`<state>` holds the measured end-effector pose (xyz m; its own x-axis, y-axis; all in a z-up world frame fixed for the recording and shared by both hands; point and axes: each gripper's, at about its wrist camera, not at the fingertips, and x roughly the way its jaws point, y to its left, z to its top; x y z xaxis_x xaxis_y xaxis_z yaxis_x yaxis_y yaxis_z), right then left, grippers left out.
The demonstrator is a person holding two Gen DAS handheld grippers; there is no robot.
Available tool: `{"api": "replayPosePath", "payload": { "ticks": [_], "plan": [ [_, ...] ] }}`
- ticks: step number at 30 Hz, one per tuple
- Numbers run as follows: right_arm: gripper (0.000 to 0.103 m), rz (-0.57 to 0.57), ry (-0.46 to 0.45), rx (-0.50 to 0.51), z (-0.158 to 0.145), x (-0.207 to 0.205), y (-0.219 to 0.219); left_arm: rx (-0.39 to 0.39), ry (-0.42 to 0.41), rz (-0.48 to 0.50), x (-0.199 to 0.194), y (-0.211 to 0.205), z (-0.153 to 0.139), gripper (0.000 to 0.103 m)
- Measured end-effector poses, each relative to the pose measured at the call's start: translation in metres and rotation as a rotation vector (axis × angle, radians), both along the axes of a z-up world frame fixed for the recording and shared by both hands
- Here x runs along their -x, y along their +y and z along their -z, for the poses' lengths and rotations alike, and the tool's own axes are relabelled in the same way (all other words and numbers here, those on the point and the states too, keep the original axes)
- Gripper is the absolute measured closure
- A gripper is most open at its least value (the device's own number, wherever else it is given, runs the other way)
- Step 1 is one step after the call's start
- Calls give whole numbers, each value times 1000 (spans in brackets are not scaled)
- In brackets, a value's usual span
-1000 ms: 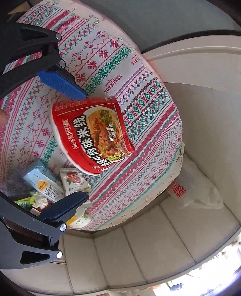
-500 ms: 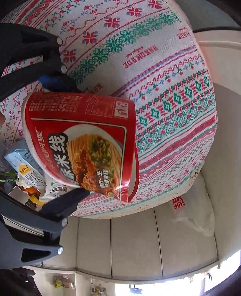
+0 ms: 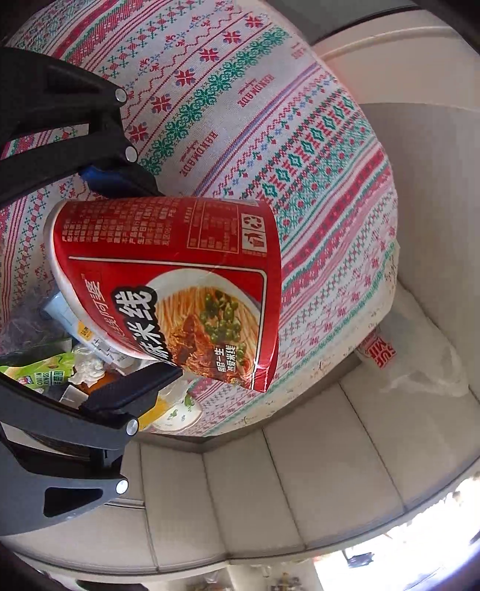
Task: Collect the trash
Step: 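Lift the red cup with the left tool while the right tool grasps the green chip bag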
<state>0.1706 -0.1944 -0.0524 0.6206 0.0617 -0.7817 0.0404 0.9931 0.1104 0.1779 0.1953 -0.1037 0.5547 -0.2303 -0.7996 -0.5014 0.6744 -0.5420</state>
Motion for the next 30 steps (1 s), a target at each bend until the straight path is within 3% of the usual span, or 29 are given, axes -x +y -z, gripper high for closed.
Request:
{"api": "replayPosePath", "payload": {
  "ticks": [2,3,5,9,11,14,19,22,24,25,30],
  "plan": [
    [7,-49,8,-16,4,-8,4,-40,-41,51,3,-10,-16,26],
    [7,-127,40,8,7,-13,12,-56,-63,78,4,-15,-24,26],
    [7,-256,63,93,11,-13,30,-75,-98,113,10,-20,-39,26],
    [7,-595,-5,284,18,22,80,-93,-131,137,6,-19,-45,25],
    [7,-682,-10,375,29,35,102,-110,-138,128,14,-18,-51,25],
    [7,-711,-6,425,43,38,124,-99,-141,119,18,-17,-50,25],
    [13,-725,13,394,52,27,144,-95,-130,109,27,-15,-51,25],
    [36,-717,56,377,62,16,150,-92,-127,97,29,-11,-50,25],
    [66,-708,106,329,68,9,150,-88,-127,90,30,-9,-49,25],
    [73,-705,125,294,69,7,149,-86,-127,87,30,-7,-49,25],
    [90,-639,81,162,53,0,135,-81,-133,80,31,-5,-49,25]
  ]
}}
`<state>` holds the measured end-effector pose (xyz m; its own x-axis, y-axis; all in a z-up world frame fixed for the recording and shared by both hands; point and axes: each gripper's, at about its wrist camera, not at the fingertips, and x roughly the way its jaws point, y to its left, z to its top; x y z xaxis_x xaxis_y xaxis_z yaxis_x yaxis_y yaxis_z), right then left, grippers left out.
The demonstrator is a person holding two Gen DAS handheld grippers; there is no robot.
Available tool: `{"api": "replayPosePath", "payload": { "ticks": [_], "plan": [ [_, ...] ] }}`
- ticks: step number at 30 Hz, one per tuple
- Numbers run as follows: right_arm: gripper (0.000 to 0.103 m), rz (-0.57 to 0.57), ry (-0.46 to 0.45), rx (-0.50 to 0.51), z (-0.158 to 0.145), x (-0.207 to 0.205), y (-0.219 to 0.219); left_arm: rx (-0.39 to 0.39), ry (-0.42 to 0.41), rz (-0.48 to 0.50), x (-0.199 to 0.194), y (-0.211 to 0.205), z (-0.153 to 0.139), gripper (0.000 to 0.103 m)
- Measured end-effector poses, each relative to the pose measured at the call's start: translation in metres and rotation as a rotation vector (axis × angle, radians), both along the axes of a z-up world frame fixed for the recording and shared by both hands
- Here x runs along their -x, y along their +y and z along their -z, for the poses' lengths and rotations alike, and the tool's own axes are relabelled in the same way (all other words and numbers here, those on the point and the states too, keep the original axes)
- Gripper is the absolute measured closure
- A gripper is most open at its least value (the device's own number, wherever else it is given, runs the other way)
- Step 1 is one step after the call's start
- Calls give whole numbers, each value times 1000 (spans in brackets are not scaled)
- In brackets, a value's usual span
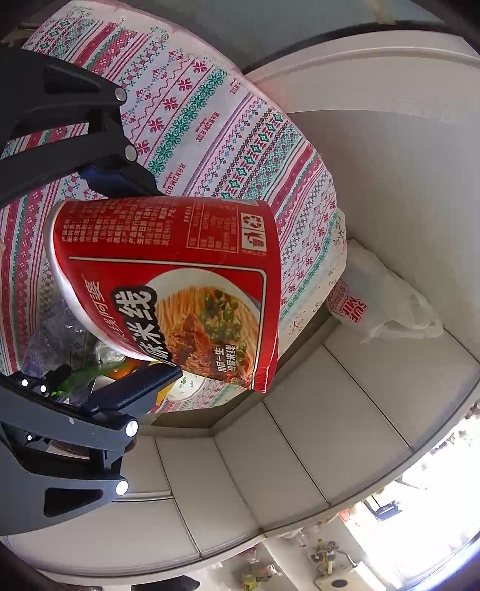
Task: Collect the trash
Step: 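Lift the red cup with the left tool while the right tool grasps the green chip bag, then carry the green chip bag over the brown bin and open the right tool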
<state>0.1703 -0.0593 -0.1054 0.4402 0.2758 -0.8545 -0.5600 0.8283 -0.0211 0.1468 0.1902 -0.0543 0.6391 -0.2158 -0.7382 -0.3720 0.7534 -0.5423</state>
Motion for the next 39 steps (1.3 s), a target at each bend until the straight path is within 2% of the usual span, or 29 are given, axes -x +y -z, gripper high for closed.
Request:
{"api": "replayPosePath", "payload": {
  "ticks": [5,8,13,18,21,25,26,27,28,29,32,34,36,37,39],
  "plan": [
    [93,93,-38,-169,-36,-7,-31,-4,0,8,-3,-6,0,25],
    [93,155,-121,-231,-65,-8,-49,-7,-7,16,-4,-9,-1,25],
    [93,320,-285,-320,-110,-7,-105,-11,-20,33,-6,-16,0,25],
    [93,548,-406,-291,-125,-9,-168,-14,-34,60,-11,-29,0,25],
    [93,702,-448,-202,-121,-12,-200,-19,-44,75,-15,-41,-1,25],
    [91,859,-417,-152,-108,-21,-235,-33,-54,110,-20,-59,0,25],
    [85,899,-412,-136,-105,-24,-243,-37,-55,116,-21,-63,0,25],
    [63,930,-411,-125,-103,-27,-249,-39,-58,124,-22,-68,0,25],
    [54,950,-419,-129,-101,-27,-255,-41,-60,130,-23,-72,1,25],
    [49,972,-430,-129,-100,-27,-260,-43,-63,136,-24,-76,1,25],
    [46,993,-427,-130,-98,-26,-265,-57,-74,151,-26,-86,1,25],
    [36,1020,-446,-113,-98,-21,-268,-62,-84,161,-28,-93,0,25],
    [22,1059,-480,-103,-101,-15,-273,-62,-92,176,-28,-100,0,25],
    [19,1075,-494,-99,-102,-12,-278,-62,-95,182,-28,-103,0,25],
    [8,1106,-513,-88,-105,-4,-281,-67,-103,198,-29,-111,0,25]
  ]
}}
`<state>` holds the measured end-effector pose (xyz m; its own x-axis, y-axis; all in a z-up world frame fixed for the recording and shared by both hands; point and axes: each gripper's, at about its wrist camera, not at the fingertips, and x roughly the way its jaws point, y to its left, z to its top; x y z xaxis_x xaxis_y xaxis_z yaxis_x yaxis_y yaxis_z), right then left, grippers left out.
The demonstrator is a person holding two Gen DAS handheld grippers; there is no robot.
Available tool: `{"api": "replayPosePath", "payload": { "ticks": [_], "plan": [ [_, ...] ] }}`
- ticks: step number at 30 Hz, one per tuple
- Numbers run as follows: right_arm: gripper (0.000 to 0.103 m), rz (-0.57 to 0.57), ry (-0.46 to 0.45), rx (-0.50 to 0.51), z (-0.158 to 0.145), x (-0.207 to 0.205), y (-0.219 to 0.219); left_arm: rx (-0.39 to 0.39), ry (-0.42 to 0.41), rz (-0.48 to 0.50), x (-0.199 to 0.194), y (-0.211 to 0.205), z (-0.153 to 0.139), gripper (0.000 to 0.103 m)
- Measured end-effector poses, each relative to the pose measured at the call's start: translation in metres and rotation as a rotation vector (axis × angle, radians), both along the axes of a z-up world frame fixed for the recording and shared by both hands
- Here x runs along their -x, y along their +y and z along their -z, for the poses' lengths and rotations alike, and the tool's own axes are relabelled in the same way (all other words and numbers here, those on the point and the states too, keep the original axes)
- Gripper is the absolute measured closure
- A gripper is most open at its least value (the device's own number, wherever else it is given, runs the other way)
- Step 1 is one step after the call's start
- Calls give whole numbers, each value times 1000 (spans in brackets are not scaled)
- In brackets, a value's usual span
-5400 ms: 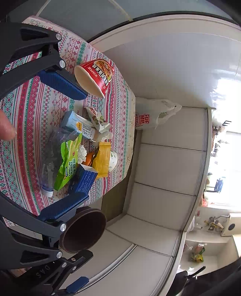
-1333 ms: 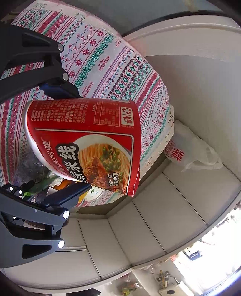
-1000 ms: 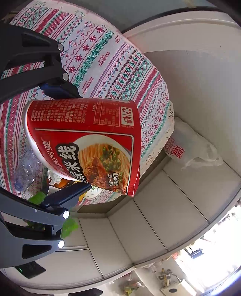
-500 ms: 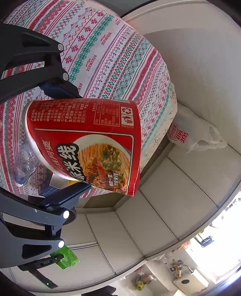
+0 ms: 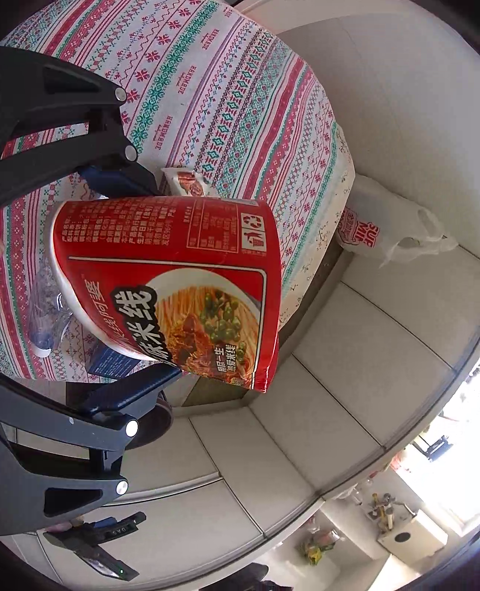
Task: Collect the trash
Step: 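Carry the green chip bag over the brown bin and open the right tool, then carry the red cup over the brown bin and open the left tool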
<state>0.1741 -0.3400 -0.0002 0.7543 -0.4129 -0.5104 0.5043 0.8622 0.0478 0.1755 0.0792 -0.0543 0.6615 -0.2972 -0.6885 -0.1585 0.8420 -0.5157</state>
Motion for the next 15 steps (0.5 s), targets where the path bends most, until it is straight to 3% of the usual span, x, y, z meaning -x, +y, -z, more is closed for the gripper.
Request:
{"api": "replayPosePath", "payload": {
  "ticks": [7,12,15],
  "plan": [
    [7,96,11,32,-4,17,-23,-19,-38,70,-2,-39,-2,25],
    [7,145,7,7,-6,32,-45,-45,-71,158,-9,-86,-6,25],
    [7,163,1,-21,-9,43,-59,-20,-76,194,-17,-115,-8,25]
  ]
}}
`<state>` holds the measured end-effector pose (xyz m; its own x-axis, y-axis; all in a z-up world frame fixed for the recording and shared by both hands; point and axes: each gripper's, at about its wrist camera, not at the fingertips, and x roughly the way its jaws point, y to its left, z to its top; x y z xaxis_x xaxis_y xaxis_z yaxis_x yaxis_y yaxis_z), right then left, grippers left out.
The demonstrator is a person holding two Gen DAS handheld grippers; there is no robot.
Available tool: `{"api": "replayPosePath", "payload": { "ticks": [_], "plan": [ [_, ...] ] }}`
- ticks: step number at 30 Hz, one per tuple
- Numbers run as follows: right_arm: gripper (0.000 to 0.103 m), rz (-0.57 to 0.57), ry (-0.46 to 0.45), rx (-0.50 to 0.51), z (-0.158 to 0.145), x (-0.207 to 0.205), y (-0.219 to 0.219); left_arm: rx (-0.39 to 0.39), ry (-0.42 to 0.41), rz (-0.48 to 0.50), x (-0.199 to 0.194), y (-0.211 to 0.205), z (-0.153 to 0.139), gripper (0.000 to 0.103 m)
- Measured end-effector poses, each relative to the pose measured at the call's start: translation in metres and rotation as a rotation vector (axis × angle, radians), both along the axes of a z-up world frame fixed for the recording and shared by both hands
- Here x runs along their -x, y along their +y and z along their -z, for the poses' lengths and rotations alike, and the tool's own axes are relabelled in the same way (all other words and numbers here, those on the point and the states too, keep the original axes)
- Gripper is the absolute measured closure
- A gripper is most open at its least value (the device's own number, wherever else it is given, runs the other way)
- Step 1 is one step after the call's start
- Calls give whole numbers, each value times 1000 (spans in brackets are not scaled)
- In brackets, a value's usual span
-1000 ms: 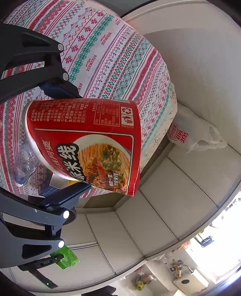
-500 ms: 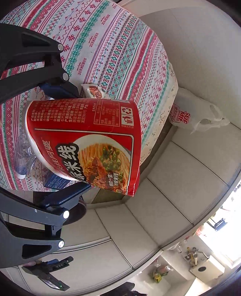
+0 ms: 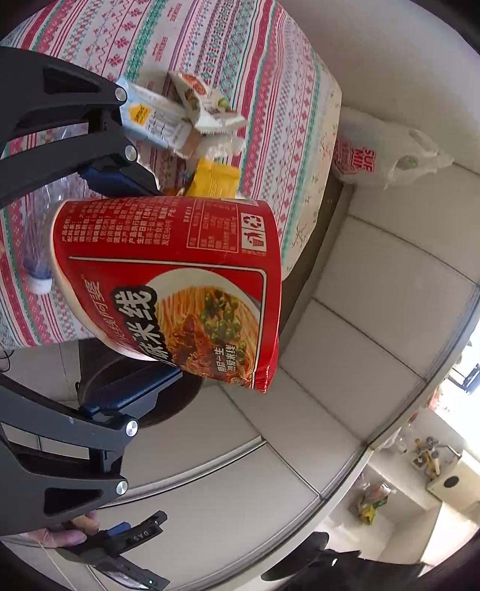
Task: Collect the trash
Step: 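Carry the red cup over the brown bin and open the left tool, then return the left tool to the table and grasp the silver snack bag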
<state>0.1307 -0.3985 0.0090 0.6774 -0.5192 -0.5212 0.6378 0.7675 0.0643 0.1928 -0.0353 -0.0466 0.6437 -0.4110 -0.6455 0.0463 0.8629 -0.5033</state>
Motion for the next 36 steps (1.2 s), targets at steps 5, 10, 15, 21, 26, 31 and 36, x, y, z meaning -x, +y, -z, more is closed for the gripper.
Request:
{"api": "replayPosePath", "payload": {
  "ticks": [5,10,15,21,26,31,36],
  "plan": [
    [7,40,-9,-49,-1,14,-22,9,-7,83,-21,-59,-10,25],
    [7,84,-12,-88,-1,22,-46,3,12,174,-41,-124,-9,24],
    [7,120,21,-133,7,27,-67,-37,46,253,-54,-185,6,24],
    [7,143,29,-146,10,32,-79,-59,102,311,-62,-227,24,23],
    [7,143,31,-157,12,36,-80,-74,115,345,-59,-245,29,22],
    [7,136,33,-152,9,32,-77,-117,95,370,-50,-252,25,19],
    [7,124,39,-156,9,31,-75,-230,44,357,-39,-252,19,14]
  ]
}}
